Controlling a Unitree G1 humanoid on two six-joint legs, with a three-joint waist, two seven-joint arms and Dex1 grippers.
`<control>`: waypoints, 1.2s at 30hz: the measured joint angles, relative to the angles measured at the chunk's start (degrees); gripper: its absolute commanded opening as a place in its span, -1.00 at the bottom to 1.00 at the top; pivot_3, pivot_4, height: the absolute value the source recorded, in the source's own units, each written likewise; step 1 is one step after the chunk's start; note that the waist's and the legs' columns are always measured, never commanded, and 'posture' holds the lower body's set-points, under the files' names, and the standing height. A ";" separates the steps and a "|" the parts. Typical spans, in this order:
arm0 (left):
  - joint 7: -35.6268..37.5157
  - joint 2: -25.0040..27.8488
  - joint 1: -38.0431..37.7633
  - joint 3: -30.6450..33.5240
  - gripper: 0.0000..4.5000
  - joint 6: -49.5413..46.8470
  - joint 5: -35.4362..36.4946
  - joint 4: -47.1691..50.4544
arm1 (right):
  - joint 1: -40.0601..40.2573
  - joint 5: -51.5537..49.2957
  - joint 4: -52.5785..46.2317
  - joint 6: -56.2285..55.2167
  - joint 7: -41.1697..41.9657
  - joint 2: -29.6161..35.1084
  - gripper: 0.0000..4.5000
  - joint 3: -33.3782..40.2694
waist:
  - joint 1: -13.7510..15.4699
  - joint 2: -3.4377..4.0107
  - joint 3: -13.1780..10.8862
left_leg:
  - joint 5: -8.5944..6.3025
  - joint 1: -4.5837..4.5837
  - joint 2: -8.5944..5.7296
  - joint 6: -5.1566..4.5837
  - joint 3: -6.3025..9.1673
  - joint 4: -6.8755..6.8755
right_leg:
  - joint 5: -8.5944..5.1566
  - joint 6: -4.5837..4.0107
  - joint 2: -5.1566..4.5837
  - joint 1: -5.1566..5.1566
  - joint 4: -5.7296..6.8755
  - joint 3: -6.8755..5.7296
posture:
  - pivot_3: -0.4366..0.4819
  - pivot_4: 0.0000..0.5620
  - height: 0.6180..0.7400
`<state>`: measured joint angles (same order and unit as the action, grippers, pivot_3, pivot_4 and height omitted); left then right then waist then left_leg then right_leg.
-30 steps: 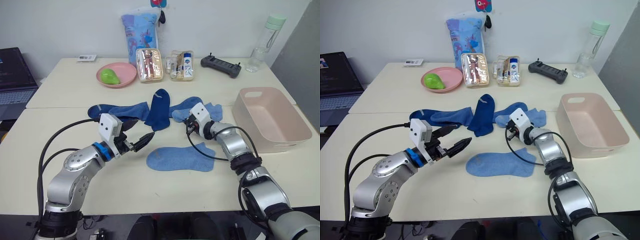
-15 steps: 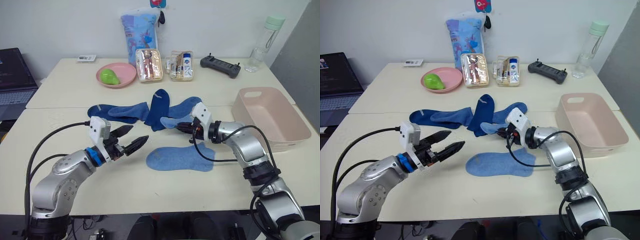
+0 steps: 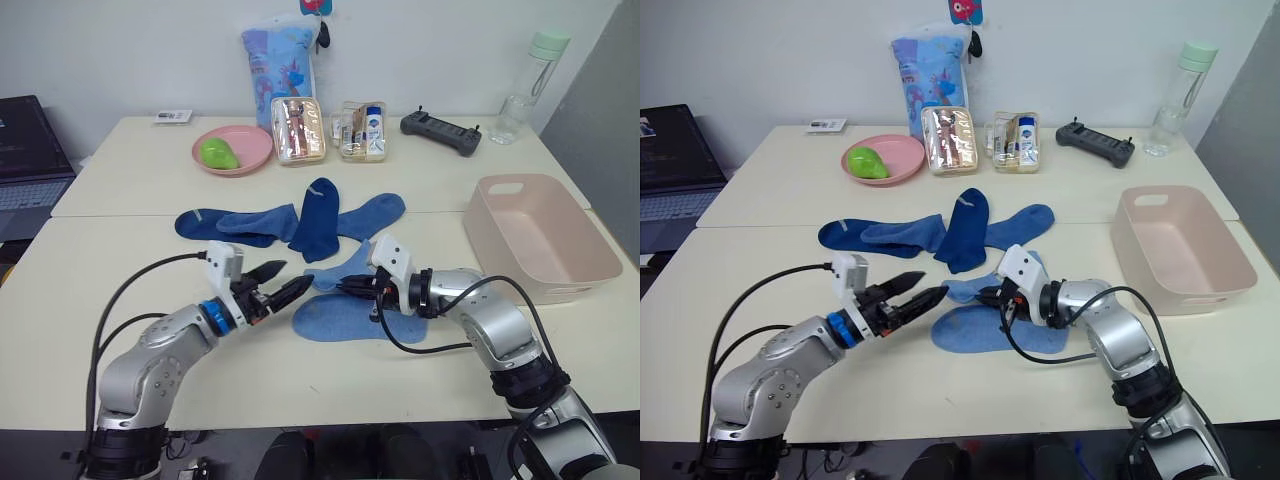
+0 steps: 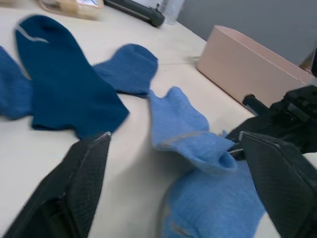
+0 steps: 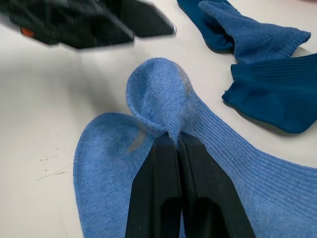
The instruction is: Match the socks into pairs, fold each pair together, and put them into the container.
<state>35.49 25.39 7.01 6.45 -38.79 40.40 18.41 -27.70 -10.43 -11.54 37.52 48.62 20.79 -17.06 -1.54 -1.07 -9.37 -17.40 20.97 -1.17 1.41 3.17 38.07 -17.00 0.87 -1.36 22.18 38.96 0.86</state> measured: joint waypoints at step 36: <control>5.18 8.39 -4.19 0.65 -1.00 -3.41 0.36 1.51 | -12.69 -1.51 25.00 -5.52 -2.74 -0.10 0.51 5.66 | -0.12 0.00 -0.01 | 0.00 0.01 -0.01 0.00 -0.04 -0.05 | 0.00 -0.02 0.00 0.03 -0.03 0.02 | -0.05 -0.47 1.00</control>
<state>40.67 33.78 2.83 7.10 -42.20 40.76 19.92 -40.40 -11.94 13.46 31.99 45.88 20.68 -11.39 -1.66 -1.07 -9.38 -17.39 20.98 -1.18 1.41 3.13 38.03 -17.00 0.85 -1.36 22.21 38.93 0.88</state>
